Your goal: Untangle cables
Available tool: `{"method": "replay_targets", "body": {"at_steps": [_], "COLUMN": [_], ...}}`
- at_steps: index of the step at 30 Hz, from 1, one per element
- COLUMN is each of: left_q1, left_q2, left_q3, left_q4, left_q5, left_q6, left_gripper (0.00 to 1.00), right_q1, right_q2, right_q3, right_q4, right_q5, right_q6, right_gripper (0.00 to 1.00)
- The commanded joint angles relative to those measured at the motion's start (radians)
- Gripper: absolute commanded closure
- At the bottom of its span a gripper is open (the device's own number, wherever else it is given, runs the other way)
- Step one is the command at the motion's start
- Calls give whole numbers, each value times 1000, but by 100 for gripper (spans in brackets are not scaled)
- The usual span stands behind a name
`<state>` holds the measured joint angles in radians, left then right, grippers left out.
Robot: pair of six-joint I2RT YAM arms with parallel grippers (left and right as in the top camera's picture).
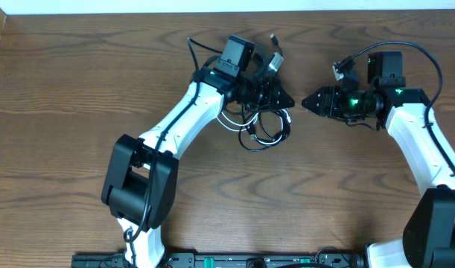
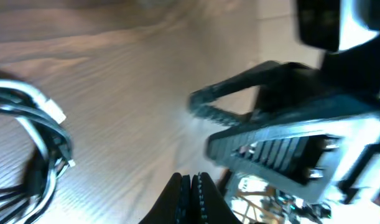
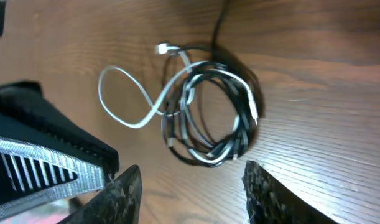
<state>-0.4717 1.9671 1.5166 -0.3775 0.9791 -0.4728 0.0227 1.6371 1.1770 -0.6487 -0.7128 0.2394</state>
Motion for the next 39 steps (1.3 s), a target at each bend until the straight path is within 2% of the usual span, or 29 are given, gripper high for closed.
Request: {"method": "replay_targets", "body": {"at_steps": [1, 7, 13, 16, 33, 39], "left_q1": [34, 98, 153, 164, 189, 189], "left_q2": [0, 0, 0, 0, 0, 0], "left_q3": [9, 9, 9, 9, 9, 8], "left_q4": [27, 38, -101, -156, -233, -244], "left_q5": [115, 59, -277, -361, -396, -396], "left_q6": [-19, -19, -18, 2, 27, 27], "left_gripper": [93, 93, 93, 93, 93, 93], "right_q1": [23, 99, 188, 233, 354, 403], "right_q2": [14, 82, 164, 215, 418, 433], "right_q3": [1, 1, 1, 1, 1, 1], "right_q4": [2, 34, 154, 192, 374, 384], "right_q5": [-56, 9, 68, 116, 182, 308], "right_q6": [-17, 41, 167, 214, 219, 243], "right_gripper": [51, 52, 56, 59, 64, 75]}}
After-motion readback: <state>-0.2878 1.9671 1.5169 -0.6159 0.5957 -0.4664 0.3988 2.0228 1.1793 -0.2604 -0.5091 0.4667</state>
